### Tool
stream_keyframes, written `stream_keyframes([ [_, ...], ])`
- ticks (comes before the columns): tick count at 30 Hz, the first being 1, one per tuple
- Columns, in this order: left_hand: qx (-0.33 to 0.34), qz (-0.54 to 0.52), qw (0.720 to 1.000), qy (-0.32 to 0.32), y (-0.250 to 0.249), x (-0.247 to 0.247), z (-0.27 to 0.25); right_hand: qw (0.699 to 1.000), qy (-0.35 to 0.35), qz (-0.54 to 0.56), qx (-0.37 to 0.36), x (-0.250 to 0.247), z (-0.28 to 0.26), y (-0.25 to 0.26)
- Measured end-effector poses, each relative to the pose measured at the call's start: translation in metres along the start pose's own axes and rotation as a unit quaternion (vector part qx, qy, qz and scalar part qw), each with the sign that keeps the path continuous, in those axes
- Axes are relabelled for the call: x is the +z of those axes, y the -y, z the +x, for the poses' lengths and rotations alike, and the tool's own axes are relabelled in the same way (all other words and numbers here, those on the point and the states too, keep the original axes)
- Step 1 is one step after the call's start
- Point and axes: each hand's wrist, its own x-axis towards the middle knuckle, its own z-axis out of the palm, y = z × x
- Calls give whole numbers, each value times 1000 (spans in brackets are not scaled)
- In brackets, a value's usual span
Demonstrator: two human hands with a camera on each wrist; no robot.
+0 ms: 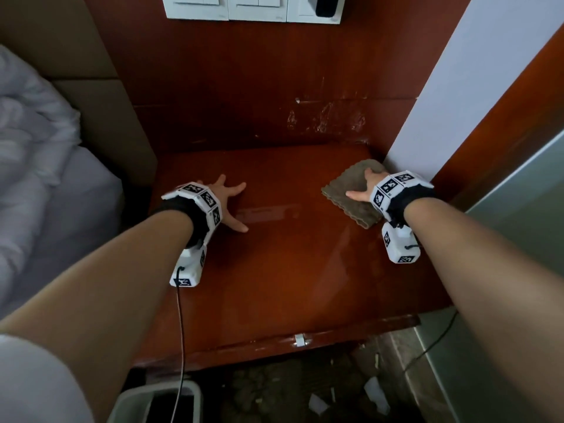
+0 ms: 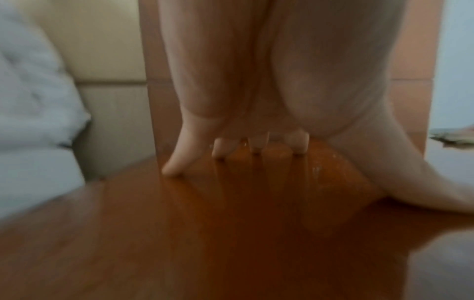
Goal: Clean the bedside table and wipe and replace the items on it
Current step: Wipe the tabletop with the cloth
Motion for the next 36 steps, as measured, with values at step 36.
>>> stream_keyframes([
  [36,-41,-136,968,-206,9,159,-173,960,-219,-65,-162,142,-231,-32],
])
